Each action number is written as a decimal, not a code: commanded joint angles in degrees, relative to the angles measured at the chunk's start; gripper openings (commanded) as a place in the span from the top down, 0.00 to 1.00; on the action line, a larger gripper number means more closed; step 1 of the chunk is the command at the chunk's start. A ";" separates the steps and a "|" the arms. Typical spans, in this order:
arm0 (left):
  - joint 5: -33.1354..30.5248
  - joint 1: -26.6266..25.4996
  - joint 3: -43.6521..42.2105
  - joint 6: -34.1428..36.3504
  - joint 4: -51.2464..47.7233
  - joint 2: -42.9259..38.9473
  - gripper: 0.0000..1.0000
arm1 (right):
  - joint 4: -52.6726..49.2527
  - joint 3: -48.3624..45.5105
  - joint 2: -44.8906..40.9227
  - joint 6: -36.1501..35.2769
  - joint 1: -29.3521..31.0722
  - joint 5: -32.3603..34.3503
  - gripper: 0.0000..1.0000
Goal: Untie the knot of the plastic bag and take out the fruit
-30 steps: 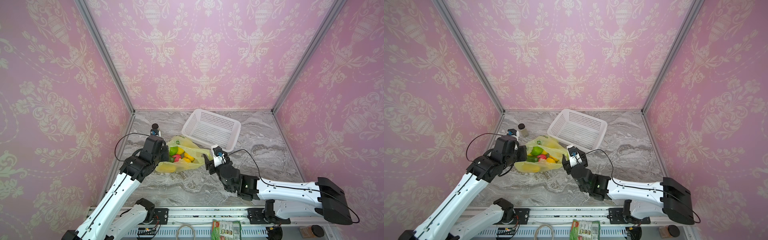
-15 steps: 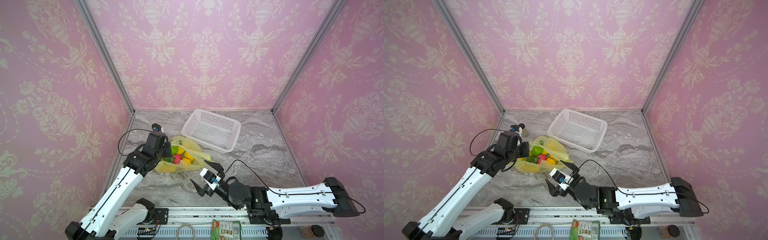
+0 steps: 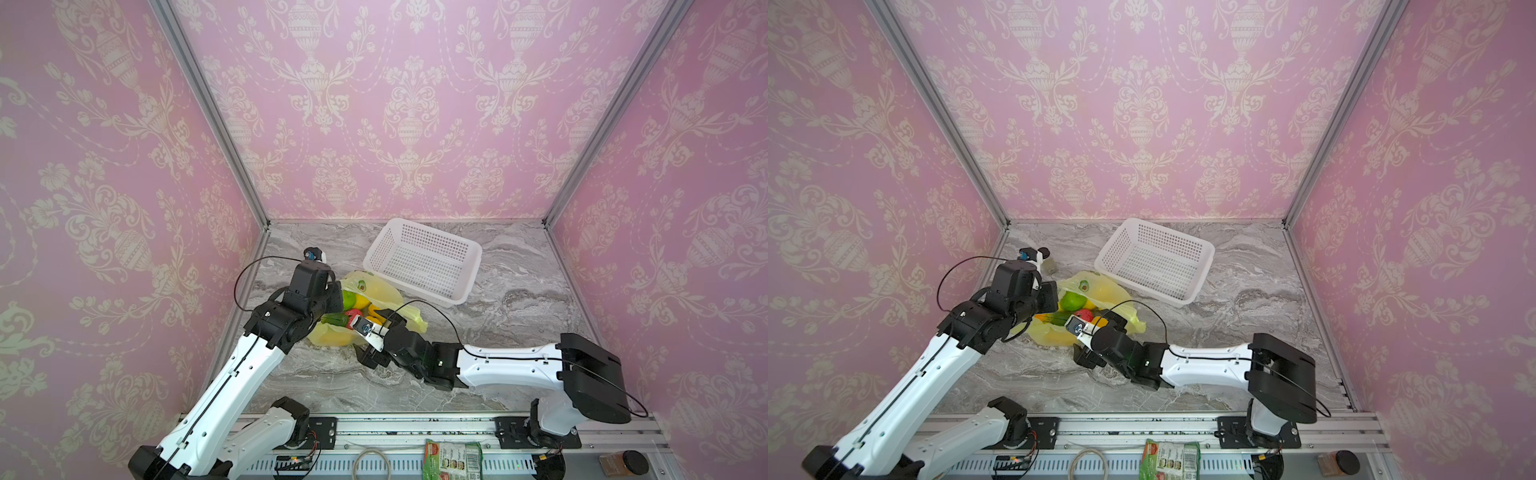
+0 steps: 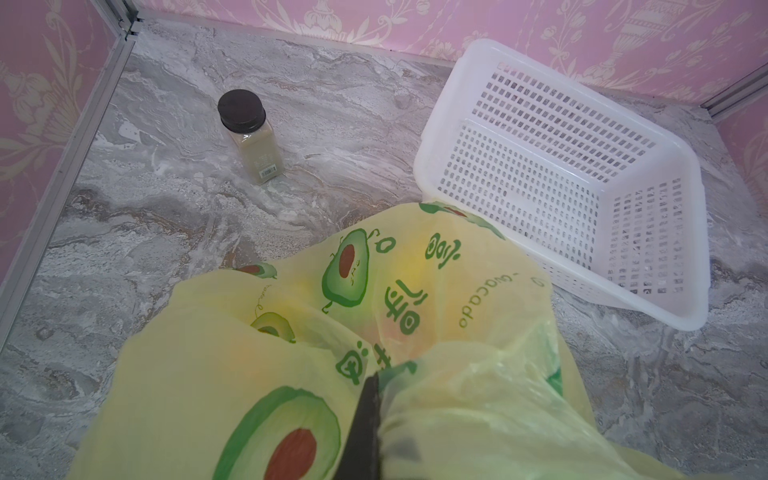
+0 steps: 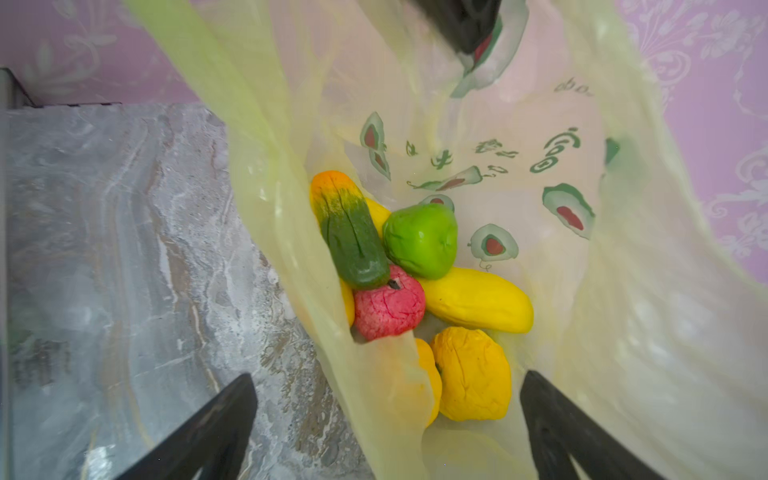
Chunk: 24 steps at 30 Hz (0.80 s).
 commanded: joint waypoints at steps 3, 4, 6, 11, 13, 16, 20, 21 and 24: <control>-2.16 0.50 3.07 1.26 0.65 1.83 1.00 | -5.27 5.01 3.36 1.75 0.36 -9.09 0.50; -2.58 0.54 3.65 1.53 1.07 2.62 1.00 | -5.23 4.49 3.18 1.59 0.51 -11.26 0.69; -3.91 0.54 5.22 2.07 1.84 4.63 1.00 | -4.47 3.01 2.31 1.11 1.12 -13.84 0.90; -4.82 0.63 10.68 4.59 5.71 11.41 1.00 | -3.55 0.45 1.40 -0.15 2.47 -15.33 1.00; -7.34 0.72 13.67 5.96 7.97 14.32 1.00 | -3.88 0.36 1.49 0.15 2.57 -14.62 1.00; -9.75 1.24 20.67 7.79 8.20 19.64 1.00 | -3.76 0.32 1.47 0.10 2.56 -14.15 1.00; -10.42 1.74 32.72 10.01 5.29 26.52 1.00 | -3.59 1.17 1.78 0.81 2.35 -12.16 1.00; -10.79 1.98 35.69 10.27 4.52 27.79 1.00 | -3.35 1.41 2.01 0.86 2.29 -11.79 1.00; -11.74 2.21 43.86 11.05 1.19 30.42 1.00 | -3.37 3.27 2.90 1.29 1.78 -10.60 1.00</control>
